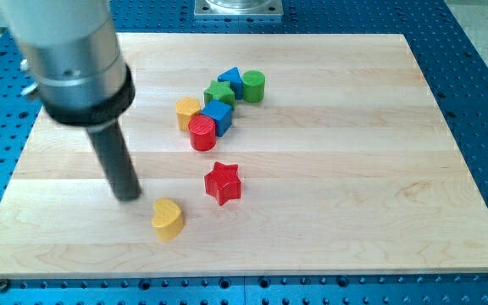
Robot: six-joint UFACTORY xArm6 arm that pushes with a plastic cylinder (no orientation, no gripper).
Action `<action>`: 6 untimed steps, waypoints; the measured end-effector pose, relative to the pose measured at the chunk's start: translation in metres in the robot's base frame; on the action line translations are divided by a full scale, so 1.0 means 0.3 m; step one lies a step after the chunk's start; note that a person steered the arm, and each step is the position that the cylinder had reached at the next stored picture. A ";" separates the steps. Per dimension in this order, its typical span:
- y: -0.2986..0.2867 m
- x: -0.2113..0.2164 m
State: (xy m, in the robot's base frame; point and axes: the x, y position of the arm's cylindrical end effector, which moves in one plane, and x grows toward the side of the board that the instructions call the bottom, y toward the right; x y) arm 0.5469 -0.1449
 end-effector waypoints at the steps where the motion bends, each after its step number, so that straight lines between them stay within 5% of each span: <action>1: 0.083 0.156; 3: 0.335 0.147; 6: 0.172 0.120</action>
State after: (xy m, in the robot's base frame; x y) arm 0.5830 -0.0932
